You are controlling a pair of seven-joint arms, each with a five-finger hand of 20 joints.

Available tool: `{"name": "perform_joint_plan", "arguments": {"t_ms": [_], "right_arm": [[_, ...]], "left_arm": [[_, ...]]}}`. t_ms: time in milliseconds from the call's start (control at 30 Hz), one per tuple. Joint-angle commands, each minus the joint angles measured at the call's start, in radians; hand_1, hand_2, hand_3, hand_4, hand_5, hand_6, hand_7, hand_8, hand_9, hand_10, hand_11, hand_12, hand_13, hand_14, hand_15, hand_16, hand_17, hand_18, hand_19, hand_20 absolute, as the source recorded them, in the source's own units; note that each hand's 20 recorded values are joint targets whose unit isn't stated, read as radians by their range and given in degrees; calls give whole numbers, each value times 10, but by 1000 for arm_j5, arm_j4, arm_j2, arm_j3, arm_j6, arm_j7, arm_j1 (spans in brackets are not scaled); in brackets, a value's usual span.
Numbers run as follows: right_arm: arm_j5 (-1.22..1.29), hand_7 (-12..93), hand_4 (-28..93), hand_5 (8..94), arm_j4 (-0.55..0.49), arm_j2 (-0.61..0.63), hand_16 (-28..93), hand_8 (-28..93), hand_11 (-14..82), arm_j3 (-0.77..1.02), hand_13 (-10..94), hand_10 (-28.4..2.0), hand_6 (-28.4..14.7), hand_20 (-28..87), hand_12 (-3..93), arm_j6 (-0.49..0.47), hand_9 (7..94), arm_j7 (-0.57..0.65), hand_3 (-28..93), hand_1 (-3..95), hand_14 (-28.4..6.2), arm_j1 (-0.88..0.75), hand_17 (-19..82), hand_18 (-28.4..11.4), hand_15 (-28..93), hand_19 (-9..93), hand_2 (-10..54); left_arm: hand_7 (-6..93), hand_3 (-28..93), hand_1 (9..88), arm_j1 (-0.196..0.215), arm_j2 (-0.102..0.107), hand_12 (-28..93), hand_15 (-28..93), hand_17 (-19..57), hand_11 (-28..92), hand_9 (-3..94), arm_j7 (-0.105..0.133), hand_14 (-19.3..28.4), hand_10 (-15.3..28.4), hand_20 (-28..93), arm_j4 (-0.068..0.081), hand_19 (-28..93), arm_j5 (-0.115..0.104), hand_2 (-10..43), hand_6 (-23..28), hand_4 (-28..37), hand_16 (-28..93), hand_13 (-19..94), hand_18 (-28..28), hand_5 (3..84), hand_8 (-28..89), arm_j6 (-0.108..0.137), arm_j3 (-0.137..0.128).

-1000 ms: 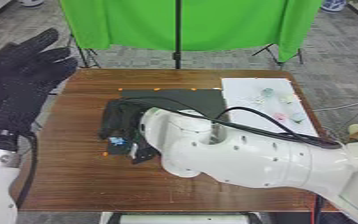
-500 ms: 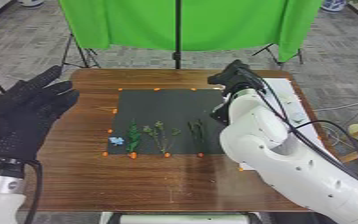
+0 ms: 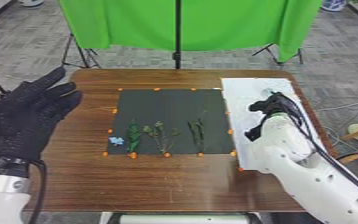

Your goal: Arrange flowers

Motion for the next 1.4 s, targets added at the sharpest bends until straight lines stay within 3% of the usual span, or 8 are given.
{"name": "perform_joint_plan", "arguments": {"t_ms": [33, 267, 500, 700, 867, 967, 1100, 1400], "right_arm": [[-6, 91, -248, 483, 39, 97, 154, -104, 180, -17, 892, -178, -59, -127, 134, -33, 851, 24, 695, 364, -78, 31, 448, -222, 535, 932, -70], [87, 90, -245, 464, 100, 139, 158, -101, 180, -46, 900, -178, -56, -155, 132, -97, 857, 18, 692, 376, -74, 72, 464, -215, 532, 932, -78], [111, 104, -252, 499, 163, 144, 165, -109, 182, -142, 918, -170, -35, -185, 134, -134, 869, -6, 704, 408, -58, 144, 496, -194, 536, 932, -94], [45, 119, -275, 612, 195, 141, 173, -118, 182, -233, 926, -143, -6, -228, 136, -64, 887, -12, 712, 453, -49, 173, 521, -169, 532, 932, -95], [1, 127, -282, 658, 202, 142, 182, -120, 181, -283, 923, -127, 7, -264, 141, -21, 885, -2, 721, 467, -45, 176, 518, -162, 518, 932, -95], [-39, 135, -282, 731, 215, 138, 190, -41, 149, -309, 923, -111, 10, -280, 179, -12, 898, -13, 678, 513, -42, 178, 518, -159, 502, 930, -95], [-69, 162, -282, 838, 214, 141, 196, 25, 86, -330, 921, -83, 17, -282, 252, 21, 935, -22, 646, 581, -38, 174, 516, -147, 487, 921, -95], [-148, 177, -283, 866, 172, 143, 199, 42, 146, -372, 932, -72, 19, -262, 244, 107, 937, -42, 658, 584, -31, 220, 509, -150, 483, 929, -95]], "left_arm": [[128, 773, 221, -3, -3, 113, 552, -70, 323, 345, -4, 284, 228, -15, 8, 690, 13, 80, 124, -224, -109, 243, 284, 410, -83, -2, 19], [129, 774, 220, 7, -2, 113, 552, -70, 324, 345, 14, 284, 227, -18, 6, 690, 7, 80, 124, -224, -109, 243, 284, 410, -83, 6, 27], [130, 775, 220, -21, -6, 112, 552, -70, 325, 345, -6, 284, 228, -21, 13, 691, 10, 80, 124, -223, -109, 244, 284, 411, -83, 0, 41], [130, 774, 220, -49, -12, 112, 552, -70, 326, 346, -34, 284, 227, -23, 17, 692, 14, 80, 124, -224, -109, 243, 284, 412, -84, -5, 53], [130, 774, 221, -88, -22, 111, 552, -70, 324, 346, -79, 284, 229, -25, 24, 693, 16, 81, 124, -224, -109, 244, 284, 412, -84, -13, 64], [131, 773, 221, -97, -27, 112, 553, -70, 324, 346, -91, 284, 228, -26, 26, 693, 19, 81, 125, -224, -109, 243, 284, 412, -84, -17, 66], [130, 774, 221, -89, -29, 112, 552, -70, 325, 346, -91, 284, 228, -27, 21, 694, 18, 81, 124, -223, -109, 244, 284, 413, -84, -13, 61], [130, 775, 219, -63, -23, 112, 552, -70, 324, 346, -65, 284, 228, -30, 9, 695, 22, 80, 125, -223, -109, 243, 284, 412, -84, -13, 49]]}}
